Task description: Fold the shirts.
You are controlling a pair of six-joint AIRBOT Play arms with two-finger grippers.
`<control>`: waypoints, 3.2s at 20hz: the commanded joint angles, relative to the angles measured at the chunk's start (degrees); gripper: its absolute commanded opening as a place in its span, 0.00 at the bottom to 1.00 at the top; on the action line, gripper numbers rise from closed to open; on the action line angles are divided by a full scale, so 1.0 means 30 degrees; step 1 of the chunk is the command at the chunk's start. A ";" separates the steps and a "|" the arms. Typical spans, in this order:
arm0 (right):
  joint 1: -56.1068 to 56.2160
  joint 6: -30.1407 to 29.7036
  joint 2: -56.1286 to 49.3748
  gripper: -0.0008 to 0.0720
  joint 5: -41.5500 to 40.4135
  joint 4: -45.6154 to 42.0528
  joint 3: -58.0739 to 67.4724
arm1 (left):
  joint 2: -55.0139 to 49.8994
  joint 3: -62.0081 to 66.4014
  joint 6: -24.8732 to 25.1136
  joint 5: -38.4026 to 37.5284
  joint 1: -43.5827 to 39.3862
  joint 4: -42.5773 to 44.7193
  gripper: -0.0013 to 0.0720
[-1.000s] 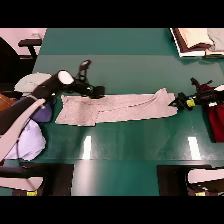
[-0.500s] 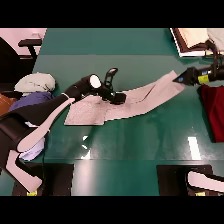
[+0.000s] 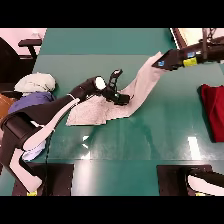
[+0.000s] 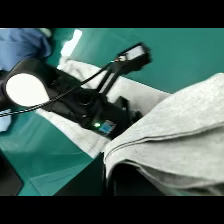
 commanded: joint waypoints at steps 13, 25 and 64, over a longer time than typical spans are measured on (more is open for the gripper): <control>1.1511 -0.3570 -0.9085 0.80 -0.5952 0.4248 0.5187 | 1.1111 0.1290 0.0080 -0.4014 1.0812 0.7774 0.04; 0.2878 0.1290 -0.5173 0.77 -0.3920 -0.2055 -0.4277 | 1.1548 0.1239 0.0087 -0.5639 1.1788 0.7417 0.04; 0.1297 0.1421 -0.1515 0.77 -0.4415 -0.1588 -0.7978 | 0.9355 -0.6084 0.3009 -1.3063 0.9683 0.7038 0.38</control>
